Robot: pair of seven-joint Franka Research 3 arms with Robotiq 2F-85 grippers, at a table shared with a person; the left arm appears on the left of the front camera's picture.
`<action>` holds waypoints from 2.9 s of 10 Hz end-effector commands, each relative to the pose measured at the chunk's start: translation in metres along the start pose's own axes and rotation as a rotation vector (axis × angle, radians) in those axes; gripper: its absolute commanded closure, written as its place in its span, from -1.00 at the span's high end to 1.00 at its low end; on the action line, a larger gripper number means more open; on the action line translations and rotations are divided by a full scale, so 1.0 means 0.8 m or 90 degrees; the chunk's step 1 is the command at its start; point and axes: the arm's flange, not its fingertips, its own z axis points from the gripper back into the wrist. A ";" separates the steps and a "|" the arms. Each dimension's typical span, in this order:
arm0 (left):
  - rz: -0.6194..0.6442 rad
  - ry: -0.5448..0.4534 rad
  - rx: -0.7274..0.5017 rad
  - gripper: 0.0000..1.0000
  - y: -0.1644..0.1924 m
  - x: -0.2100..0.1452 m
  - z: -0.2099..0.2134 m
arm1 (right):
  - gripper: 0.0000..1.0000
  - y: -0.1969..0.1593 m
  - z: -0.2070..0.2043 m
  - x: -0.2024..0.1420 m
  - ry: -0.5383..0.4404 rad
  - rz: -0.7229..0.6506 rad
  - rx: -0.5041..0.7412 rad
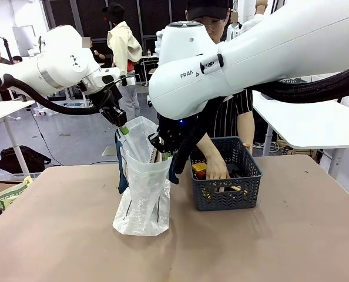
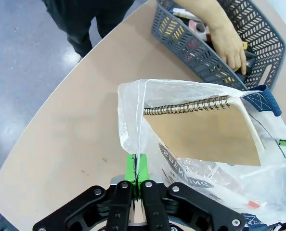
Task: Transfer purchased items from the store into the shopping bag.
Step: Move the Reusable shopping bag to the right side of the table.
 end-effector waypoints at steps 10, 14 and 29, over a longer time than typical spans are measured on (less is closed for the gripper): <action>0.002 -0.004 0.007 -1.00 -0.001 -0.006 0.003 | -1.00 0.000 0.002 -0.001 -0.001 -0.002 0.001; 0.002 -0.004 0.007 -1.00 -0.001 -0.006 0.003 | -1.00 0.000 0.002 -0.001 -0.001 -0.002 0.001; 0.002 -0.004 0.007 -1.00 -0.001 -0.006 0.003 | -1.00 0.000 0.002 -0.001 -0.001 -0.002 0.001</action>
